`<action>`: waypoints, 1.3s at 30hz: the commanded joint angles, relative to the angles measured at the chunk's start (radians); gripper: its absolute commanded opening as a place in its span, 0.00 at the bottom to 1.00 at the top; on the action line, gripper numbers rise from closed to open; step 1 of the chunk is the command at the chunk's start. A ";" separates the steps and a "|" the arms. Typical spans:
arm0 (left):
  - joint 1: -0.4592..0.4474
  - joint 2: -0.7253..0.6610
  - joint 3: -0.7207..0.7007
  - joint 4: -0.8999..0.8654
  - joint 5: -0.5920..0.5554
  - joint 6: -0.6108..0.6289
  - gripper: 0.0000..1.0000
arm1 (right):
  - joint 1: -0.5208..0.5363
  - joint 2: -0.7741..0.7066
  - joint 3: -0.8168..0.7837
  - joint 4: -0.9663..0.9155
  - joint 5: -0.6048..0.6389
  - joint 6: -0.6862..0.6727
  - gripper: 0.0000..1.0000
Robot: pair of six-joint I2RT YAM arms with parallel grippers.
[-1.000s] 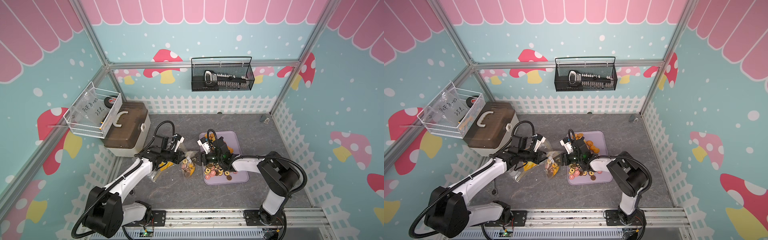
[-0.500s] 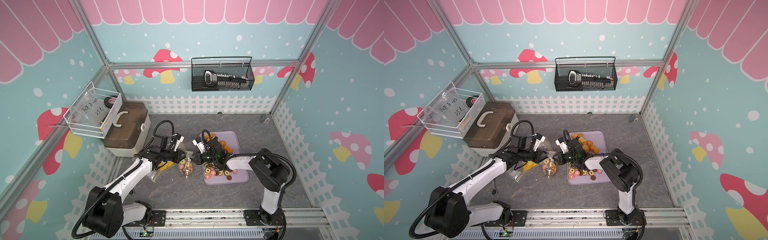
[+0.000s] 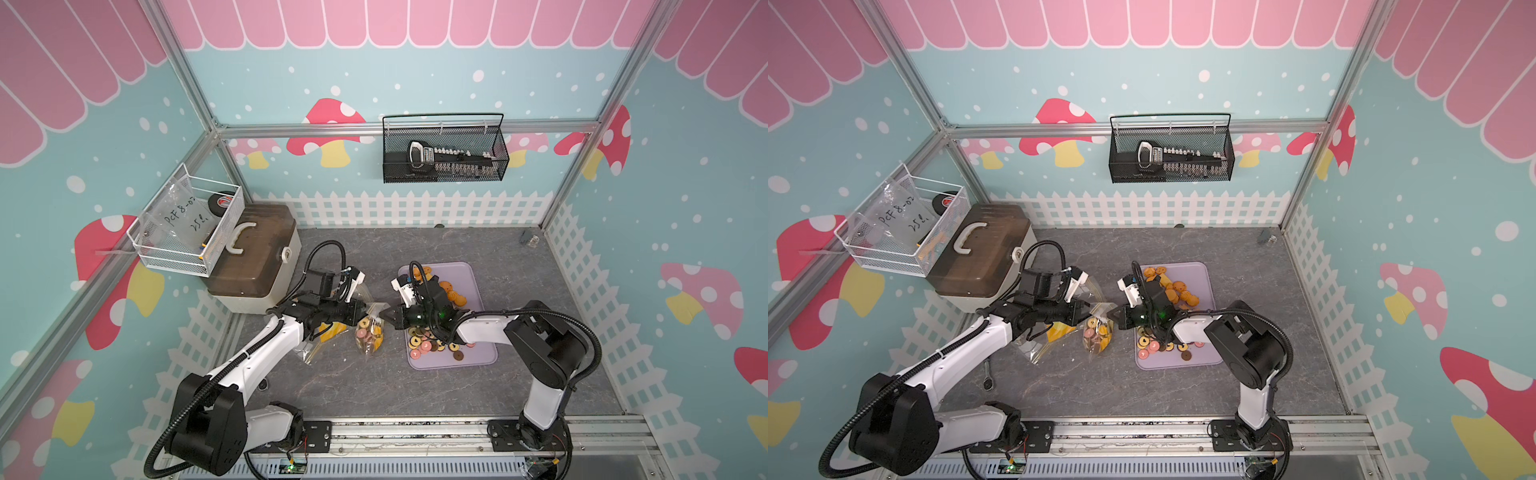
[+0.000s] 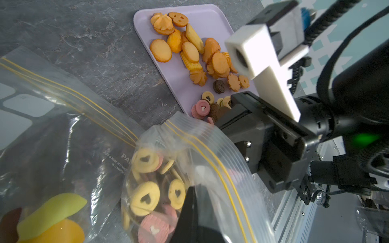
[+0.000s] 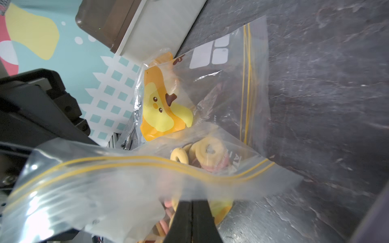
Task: Pour cookies out of the ziploc bag
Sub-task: Open the ziploc bag at the center of the board.
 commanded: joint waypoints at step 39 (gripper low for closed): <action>0.025 0.017 -0.029 0.005 -0.094 -0.042 0.00 | 0.010 -0.291 -0.217 -0.170 0.373 -0.023 0.00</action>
